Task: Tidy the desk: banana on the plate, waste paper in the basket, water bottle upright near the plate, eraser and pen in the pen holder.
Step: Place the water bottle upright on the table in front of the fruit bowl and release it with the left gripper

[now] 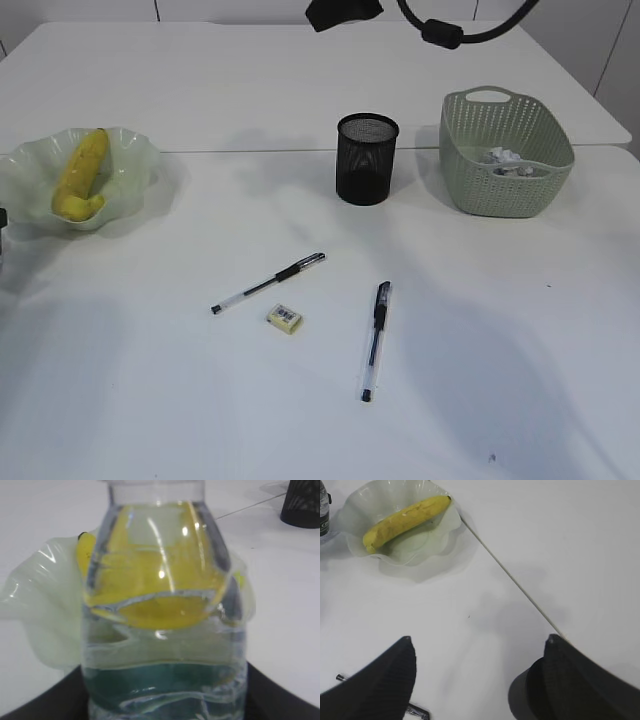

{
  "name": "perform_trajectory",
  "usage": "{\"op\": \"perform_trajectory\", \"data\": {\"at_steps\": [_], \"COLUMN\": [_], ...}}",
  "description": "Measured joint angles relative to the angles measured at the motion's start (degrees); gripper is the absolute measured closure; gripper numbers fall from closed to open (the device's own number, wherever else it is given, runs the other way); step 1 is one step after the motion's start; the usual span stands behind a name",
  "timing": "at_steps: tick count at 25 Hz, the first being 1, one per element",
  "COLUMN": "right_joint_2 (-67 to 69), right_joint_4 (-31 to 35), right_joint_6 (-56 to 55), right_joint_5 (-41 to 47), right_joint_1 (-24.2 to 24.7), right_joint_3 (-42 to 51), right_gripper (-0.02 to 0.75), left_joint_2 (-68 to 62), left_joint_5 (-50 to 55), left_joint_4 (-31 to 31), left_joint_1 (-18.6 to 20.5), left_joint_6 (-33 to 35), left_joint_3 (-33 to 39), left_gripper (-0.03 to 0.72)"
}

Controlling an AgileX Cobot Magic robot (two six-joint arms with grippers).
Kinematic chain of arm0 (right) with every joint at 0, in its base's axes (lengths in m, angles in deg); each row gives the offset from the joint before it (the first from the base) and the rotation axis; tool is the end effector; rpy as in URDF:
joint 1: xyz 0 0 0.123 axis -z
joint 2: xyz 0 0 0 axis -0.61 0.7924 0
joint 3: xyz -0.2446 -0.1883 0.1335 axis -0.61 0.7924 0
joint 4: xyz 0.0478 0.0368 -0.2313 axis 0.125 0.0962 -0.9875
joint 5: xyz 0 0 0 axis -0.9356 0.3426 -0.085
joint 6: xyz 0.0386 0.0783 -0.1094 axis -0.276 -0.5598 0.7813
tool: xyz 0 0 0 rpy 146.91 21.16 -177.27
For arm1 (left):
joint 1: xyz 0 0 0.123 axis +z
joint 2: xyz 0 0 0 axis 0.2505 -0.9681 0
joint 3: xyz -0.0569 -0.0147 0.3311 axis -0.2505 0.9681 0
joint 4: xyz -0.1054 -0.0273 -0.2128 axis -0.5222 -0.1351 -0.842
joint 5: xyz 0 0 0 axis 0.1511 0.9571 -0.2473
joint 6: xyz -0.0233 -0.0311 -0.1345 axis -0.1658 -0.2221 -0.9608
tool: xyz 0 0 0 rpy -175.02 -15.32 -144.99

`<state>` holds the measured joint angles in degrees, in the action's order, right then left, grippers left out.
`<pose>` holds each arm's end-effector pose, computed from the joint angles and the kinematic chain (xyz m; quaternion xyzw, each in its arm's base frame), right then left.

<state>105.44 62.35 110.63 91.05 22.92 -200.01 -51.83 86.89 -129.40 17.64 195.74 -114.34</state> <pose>0.4962 0.1923 0.3772 -0.4376 0.7854 0.1406 0.4146 0.4175 0.1162 0.1403 0.2423 0.7614 -0.1764 0.5749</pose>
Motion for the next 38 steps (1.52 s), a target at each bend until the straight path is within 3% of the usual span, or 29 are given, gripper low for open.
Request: {"op": "perform_trajectory", "data": {"at_steps": [11,38], "right_joint_2": [0.0,0.0], "right_joint_4": [0.0,0.0], "right_joint_6": [0.59,1.44], "right_joint_5": [-0.29,-0.42], "right_joint_1": [0.0,0.0], "right_joint_3": [0.0,0.0], "right_gripper": [0.148,0.148], "left_joint_2": [-4.0,-5.63], "left_joint_5": [4.22,3.44], "left_joint_4": [-2.3,-3.05], "left_joint_1": [0.09,0.09], "left_joint_6": [0.12,1.14], "left_joint_3": [-1.63,-4.28], "left_gripper": [0.3,0.3]}}
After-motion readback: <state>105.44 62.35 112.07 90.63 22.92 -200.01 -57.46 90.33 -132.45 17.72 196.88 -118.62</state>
